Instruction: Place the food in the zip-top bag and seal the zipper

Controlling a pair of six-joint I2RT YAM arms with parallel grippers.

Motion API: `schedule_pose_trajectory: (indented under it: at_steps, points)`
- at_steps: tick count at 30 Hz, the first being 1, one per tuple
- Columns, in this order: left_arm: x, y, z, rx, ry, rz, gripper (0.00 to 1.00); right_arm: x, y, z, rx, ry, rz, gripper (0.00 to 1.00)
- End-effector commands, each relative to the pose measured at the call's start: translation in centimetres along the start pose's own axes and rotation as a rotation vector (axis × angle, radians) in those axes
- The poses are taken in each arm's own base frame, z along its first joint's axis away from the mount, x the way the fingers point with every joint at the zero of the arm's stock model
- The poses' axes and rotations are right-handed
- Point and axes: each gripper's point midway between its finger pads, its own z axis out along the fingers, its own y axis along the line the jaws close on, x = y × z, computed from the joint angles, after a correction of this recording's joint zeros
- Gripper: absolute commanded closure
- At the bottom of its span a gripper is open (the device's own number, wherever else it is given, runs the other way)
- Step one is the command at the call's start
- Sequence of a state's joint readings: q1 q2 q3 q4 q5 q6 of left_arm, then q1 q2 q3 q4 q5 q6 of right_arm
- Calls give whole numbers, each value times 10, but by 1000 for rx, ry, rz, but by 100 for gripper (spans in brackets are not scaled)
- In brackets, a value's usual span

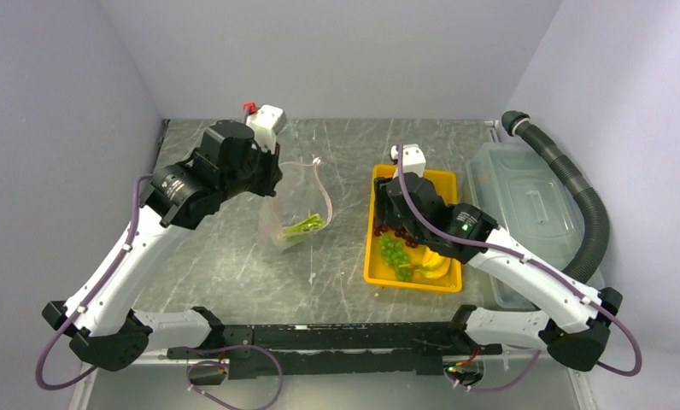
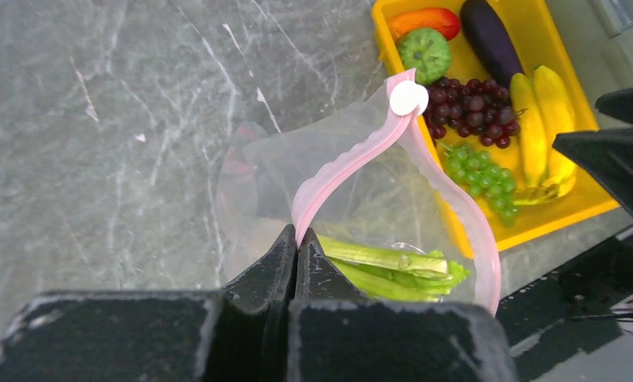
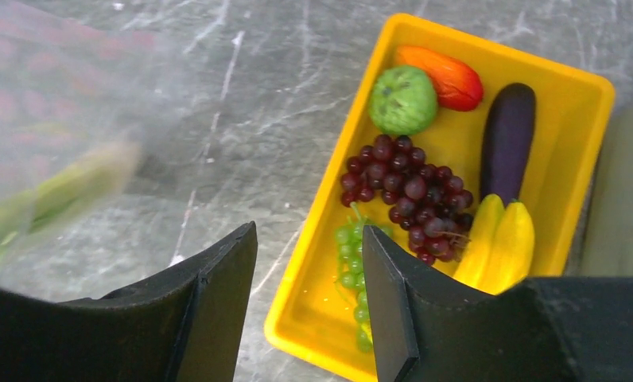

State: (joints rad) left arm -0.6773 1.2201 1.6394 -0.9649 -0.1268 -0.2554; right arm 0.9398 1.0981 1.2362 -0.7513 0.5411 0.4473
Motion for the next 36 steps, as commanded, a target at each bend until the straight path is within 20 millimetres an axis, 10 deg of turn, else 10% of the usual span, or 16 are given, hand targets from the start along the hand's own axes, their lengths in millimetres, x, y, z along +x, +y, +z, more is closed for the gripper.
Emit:
schedule_pose_trajectory:
  at_steps: [1, 36]
  points:
    - [-30, 11, -12, -38, -137, 107, 100, -6, -15, 18, 45, -29, 14, 43]
    - [40, 17, 17, 3, -160, 105, 100, 54, -99, 215, 145, 237, 256, 17]
